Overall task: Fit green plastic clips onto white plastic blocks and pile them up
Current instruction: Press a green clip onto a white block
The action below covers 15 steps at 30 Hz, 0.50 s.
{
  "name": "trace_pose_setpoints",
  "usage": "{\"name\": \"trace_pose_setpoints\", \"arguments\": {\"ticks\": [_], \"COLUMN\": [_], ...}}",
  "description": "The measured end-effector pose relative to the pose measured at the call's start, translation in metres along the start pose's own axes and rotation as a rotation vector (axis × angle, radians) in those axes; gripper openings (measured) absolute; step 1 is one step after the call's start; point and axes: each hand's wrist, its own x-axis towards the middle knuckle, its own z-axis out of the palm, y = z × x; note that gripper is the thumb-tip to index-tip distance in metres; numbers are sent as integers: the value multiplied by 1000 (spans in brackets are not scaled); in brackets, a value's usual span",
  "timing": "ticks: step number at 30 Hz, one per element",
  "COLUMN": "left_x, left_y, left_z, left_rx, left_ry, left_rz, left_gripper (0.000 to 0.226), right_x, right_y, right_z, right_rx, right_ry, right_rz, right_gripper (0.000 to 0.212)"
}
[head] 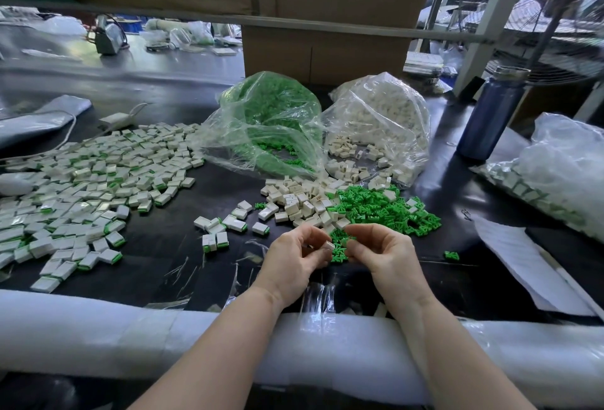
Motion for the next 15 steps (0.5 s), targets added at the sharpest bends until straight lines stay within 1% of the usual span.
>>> {"name": "trace_pose_setpoints", "arguments": {"ticks": [3, 7, 12, 15], "left_x": [0, -1, -2, -3], "left_y": [0, 2, 3, 3], "left_z": [0, 0, 0, 0], "left_rx": [-10, 0, 18, 3], "left_ry": [-8, -18, -24, -23], "left_rz": [-1, 7, 14, 11], "left_gripper": [16, 17, 16, 17], "right_x": [0, -1, -2, -2], "right_y": [1, 0, -2, -3], "right_z": [0, 0, 0, 1], "right_rx": [-32, 15, 7, 32], "right_ry": [2, 7, -19, -8], "right_rz": [-11, 4, -18, -16], "right_gripper": [23, 17, 23, 16]}}
